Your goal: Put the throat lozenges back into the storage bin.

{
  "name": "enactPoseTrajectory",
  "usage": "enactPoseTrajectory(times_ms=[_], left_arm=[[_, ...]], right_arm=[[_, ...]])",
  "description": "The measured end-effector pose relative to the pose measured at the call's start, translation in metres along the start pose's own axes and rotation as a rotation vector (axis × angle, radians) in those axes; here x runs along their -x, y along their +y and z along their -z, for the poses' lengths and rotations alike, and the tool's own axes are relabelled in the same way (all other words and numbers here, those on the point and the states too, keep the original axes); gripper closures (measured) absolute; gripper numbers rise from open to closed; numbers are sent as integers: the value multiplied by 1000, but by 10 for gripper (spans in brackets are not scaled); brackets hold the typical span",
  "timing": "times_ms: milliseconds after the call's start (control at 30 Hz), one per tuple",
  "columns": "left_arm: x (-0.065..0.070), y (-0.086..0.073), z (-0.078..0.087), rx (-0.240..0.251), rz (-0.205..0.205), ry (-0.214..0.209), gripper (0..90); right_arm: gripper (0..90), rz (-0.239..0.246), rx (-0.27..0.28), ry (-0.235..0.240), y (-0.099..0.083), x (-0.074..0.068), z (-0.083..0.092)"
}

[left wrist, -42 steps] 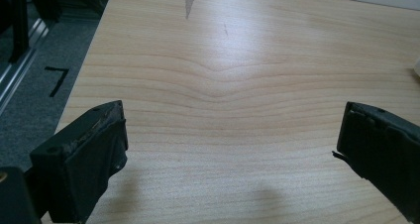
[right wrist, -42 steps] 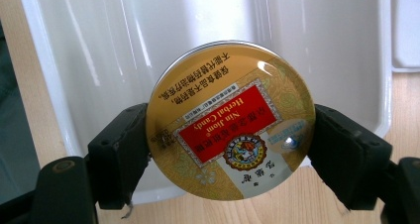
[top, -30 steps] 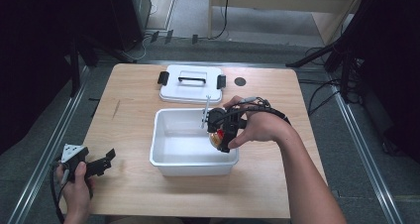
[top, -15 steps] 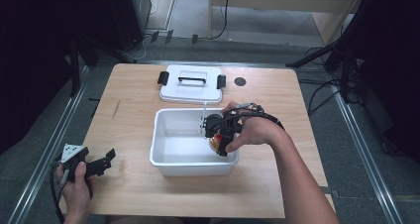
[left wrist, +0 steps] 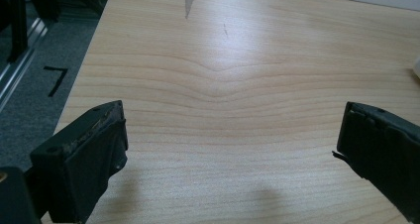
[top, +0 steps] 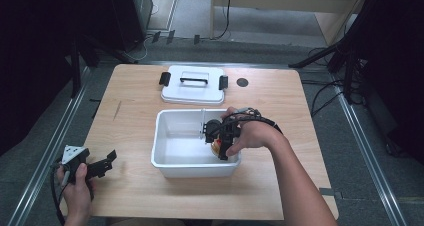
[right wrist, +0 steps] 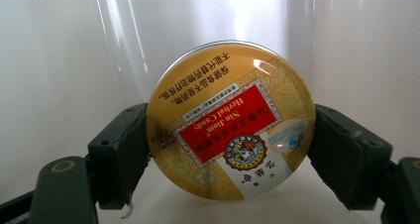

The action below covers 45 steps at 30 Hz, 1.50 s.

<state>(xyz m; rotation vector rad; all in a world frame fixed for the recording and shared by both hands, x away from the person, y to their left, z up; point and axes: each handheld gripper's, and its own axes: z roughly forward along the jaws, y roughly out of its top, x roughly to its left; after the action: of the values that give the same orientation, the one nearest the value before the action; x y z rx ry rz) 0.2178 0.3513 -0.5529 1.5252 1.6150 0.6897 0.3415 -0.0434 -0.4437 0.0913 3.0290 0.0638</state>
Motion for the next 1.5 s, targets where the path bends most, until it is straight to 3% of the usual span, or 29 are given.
enactPoseTrajectory(times_ms=[933,1133,1500], left_arm=[[0,0,0,2,2,-2,0],[0,0,0,2,2,-2,0],[0,0,0,2,2,-2,0]], right_arm=[[179,-15,-13,17,-1,1,-1],[266,-16,-7,0,-3,0,1],[293,-15,12,-7,-5,0,9]])
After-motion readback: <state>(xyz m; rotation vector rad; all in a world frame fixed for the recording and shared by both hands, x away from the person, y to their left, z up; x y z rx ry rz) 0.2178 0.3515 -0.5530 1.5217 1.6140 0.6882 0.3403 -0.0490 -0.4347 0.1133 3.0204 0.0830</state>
